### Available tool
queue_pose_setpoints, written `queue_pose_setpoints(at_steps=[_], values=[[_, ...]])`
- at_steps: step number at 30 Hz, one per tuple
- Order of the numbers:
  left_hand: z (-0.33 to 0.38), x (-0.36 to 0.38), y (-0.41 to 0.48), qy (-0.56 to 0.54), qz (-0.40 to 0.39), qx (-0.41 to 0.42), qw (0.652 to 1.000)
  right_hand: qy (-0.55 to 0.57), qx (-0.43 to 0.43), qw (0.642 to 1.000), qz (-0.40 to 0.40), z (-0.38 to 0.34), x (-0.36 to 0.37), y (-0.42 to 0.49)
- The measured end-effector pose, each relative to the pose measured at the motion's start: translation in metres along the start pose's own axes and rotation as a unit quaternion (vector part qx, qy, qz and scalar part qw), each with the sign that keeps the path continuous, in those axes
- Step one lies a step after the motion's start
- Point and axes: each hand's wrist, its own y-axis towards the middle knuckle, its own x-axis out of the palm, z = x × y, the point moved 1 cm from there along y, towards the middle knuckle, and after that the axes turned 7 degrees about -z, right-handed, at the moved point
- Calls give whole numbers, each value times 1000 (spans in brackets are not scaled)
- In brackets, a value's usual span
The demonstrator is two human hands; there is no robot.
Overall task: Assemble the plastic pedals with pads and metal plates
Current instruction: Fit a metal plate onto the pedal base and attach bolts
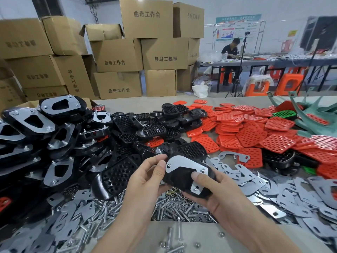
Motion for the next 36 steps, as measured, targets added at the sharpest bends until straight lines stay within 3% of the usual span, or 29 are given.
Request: queue_pose_setpoints(at_steps=[11, 23, 36], values=[[5, -1, -4, 59, -30, 20, 998, -45, -8, 999, -28, 2, -5, 2], [-1, -1, -5, 110, 19, 16, 994, -76, -9, 996, -39, 2, -3, 0], [3, -3, -2, 93, 16, -9, 995, -202, -34, 978, 36, 11, -6, 3]])
